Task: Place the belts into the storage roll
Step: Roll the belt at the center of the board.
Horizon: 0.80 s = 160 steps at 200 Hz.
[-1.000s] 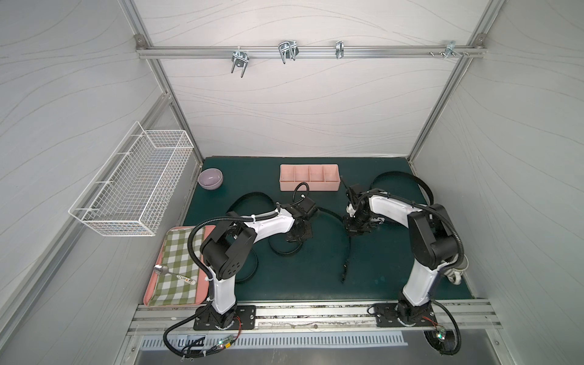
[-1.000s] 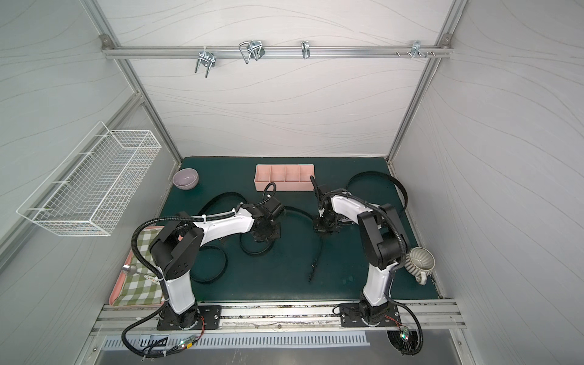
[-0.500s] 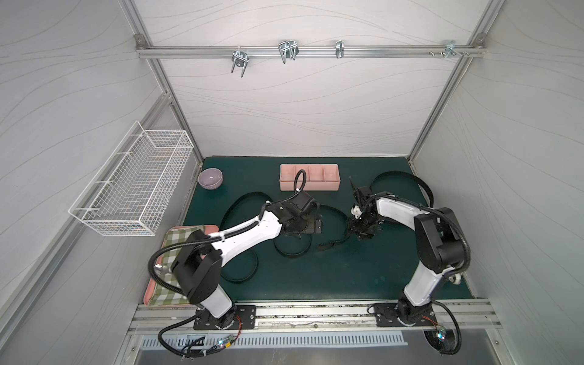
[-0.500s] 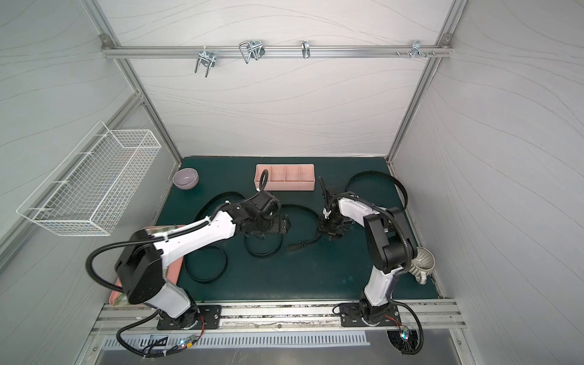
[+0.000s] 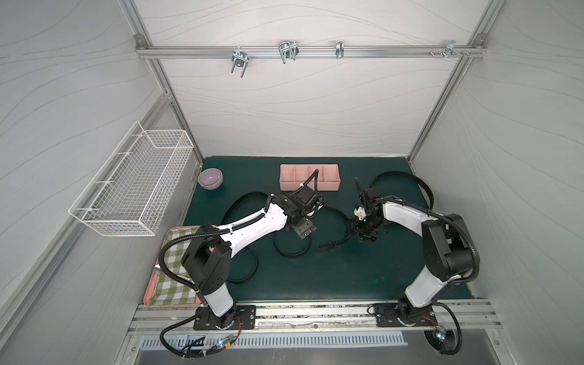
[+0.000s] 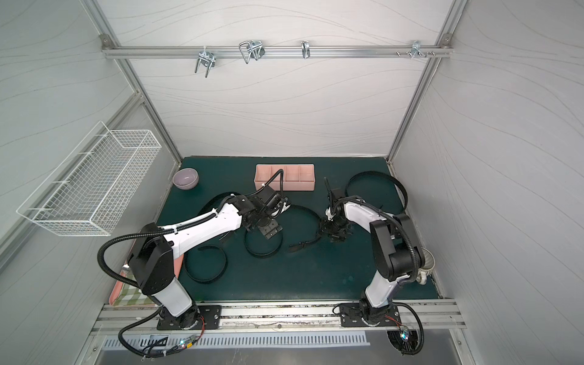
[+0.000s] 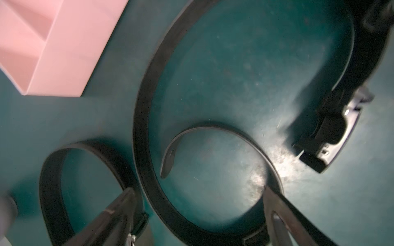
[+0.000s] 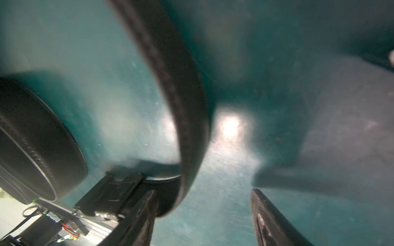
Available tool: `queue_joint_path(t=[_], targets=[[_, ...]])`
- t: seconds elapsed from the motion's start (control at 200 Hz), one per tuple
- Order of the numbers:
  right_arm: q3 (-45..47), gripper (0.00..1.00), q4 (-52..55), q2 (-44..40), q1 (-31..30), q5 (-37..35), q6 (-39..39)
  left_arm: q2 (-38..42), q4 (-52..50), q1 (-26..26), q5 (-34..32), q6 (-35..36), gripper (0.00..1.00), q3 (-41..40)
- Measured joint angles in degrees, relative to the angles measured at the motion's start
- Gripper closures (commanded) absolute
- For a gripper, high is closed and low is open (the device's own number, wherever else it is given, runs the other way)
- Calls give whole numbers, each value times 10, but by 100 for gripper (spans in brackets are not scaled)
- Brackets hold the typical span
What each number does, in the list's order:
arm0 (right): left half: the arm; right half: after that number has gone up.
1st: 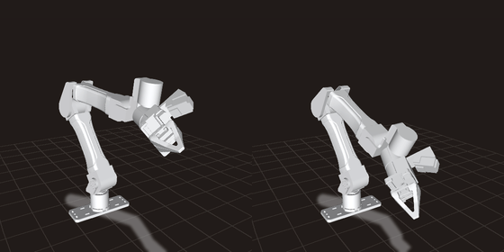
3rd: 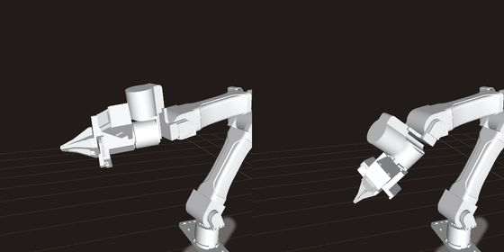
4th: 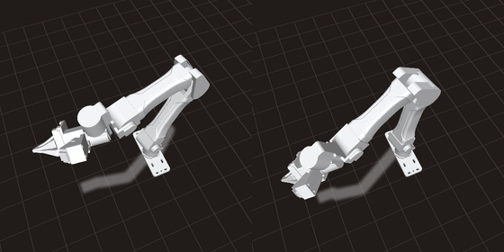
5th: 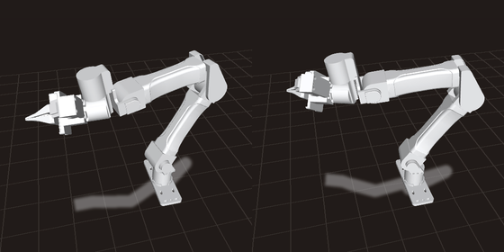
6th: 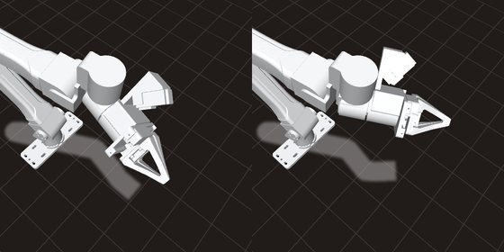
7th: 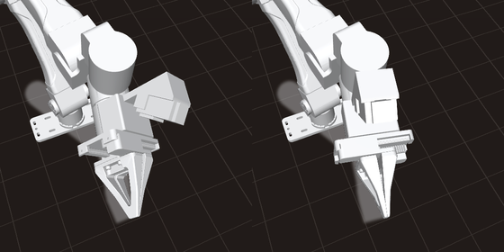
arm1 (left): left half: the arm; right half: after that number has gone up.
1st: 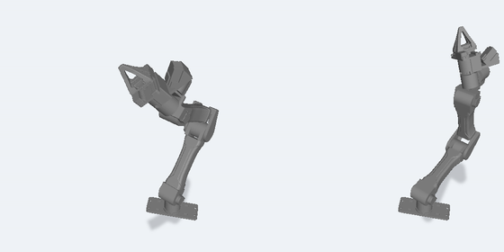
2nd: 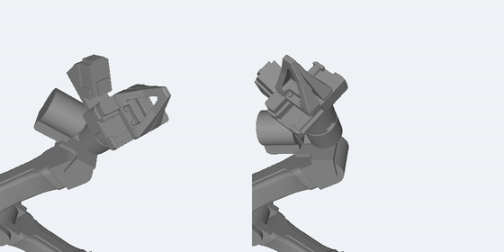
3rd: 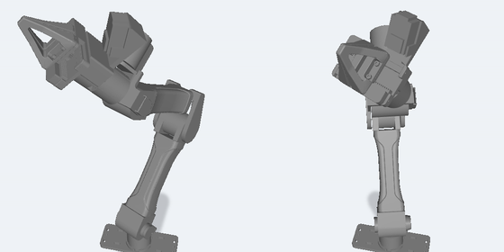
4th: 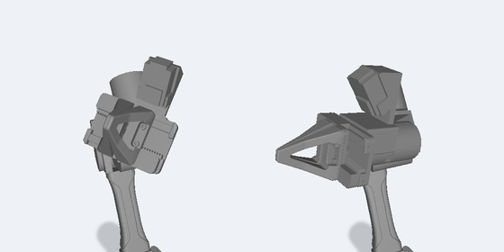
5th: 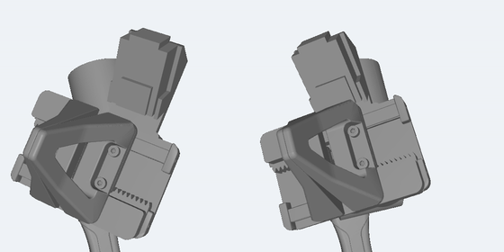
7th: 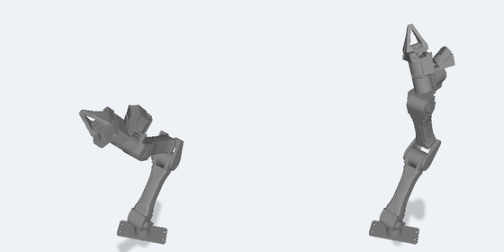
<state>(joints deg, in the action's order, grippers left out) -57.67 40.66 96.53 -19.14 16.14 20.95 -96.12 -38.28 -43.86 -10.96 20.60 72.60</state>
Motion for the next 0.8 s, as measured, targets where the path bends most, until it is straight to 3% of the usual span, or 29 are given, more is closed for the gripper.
queue_joint_path(t=[0.145, 0.285, 0.625, 0.8], targets=[[4, 28, -4, -2, 3, 13, 0, -10, 24, 11, 0, 111, 12, -32], [4, 27, -13, -2, 4, 24, 0, -51, 37, 25, 13, 155, 19, -19], [4, 27, -19, -2, 5, 35, 0, -117, 74, 28, 43, 172, 28, -1], [4, 27, -23, 0, 5, 35, 0, -134, 95, 28, 64, 170, 37, 2]])
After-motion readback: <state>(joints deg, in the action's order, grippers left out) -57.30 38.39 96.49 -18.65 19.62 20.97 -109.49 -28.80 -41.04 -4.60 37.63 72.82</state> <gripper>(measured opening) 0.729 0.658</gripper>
